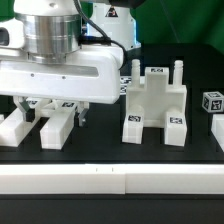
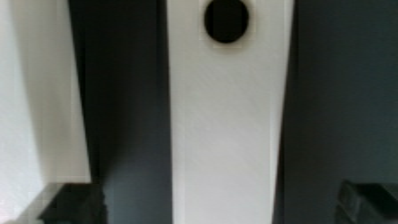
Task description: Assemble chair
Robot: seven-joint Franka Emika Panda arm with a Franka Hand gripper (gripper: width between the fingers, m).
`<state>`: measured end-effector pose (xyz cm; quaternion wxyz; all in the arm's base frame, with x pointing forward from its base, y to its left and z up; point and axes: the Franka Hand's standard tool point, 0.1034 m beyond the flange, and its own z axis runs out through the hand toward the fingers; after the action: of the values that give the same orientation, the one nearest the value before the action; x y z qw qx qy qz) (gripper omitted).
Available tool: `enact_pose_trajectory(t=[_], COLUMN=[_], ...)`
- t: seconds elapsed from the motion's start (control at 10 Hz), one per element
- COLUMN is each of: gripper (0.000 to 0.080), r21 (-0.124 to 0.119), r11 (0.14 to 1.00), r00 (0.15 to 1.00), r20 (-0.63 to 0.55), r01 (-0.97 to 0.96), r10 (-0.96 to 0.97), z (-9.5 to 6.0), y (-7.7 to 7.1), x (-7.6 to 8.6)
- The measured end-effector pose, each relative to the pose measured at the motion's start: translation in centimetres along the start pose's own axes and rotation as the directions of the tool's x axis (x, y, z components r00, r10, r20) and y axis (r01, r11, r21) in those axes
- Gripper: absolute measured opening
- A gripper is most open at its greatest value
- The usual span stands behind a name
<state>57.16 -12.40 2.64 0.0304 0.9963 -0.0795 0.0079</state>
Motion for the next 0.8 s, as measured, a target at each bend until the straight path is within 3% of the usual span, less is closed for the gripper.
enact_pose_trajectory(t=[0.4,0.7,0.8], gripper=[0.0649,0.0649,0.0507], r21=[-0.013,-0.014,-0.014], r11=[1.0,1.0,1.0], r00=[1.0,1.0,1.0], r20=[0.002,0.008,0.008], r01=[0.006,0.012,0.011], r10=[-0.006,-0.011,-0.011], z=[1.8,2.1,2.1], y=[-0.1,-0.4,-0.3], x=[-0.6,-0.8,-0.8])
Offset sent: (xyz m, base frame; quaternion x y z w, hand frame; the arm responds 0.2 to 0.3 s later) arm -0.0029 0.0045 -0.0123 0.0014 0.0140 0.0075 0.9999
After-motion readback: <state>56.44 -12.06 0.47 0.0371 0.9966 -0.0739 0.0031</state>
